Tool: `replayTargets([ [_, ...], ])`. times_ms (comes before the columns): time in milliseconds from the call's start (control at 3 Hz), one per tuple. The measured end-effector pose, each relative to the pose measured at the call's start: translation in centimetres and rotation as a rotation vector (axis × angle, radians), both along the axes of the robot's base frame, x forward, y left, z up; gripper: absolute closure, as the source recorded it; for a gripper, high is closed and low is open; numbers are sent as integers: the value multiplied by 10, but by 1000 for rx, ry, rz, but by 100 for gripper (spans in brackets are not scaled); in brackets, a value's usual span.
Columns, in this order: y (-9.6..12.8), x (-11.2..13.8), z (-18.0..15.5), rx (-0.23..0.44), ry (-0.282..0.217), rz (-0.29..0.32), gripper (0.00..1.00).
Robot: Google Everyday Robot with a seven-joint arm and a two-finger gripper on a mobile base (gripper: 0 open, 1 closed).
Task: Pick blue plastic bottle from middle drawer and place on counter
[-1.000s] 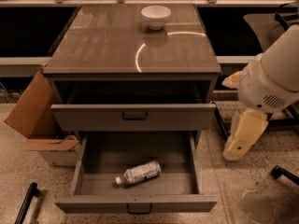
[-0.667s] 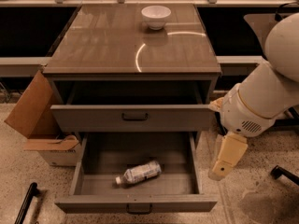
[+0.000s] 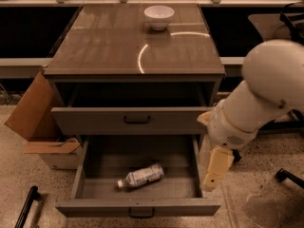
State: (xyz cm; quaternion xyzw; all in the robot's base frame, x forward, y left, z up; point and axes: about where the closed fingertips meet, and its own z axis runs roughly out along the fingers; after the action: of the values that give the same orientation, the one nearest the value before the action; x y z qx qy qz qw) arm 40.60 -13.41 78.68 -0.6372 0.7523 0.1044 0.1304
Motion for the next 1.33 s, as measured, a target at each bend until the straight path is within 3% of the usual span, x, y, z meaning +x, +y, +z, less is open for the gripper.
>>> replayTargets([
  [667,60,8,-128,56,51,186,0],
  [1000,90,23,-203,112,111,218,0],
  [1333,90,23,-203,112,111,218,0],
])
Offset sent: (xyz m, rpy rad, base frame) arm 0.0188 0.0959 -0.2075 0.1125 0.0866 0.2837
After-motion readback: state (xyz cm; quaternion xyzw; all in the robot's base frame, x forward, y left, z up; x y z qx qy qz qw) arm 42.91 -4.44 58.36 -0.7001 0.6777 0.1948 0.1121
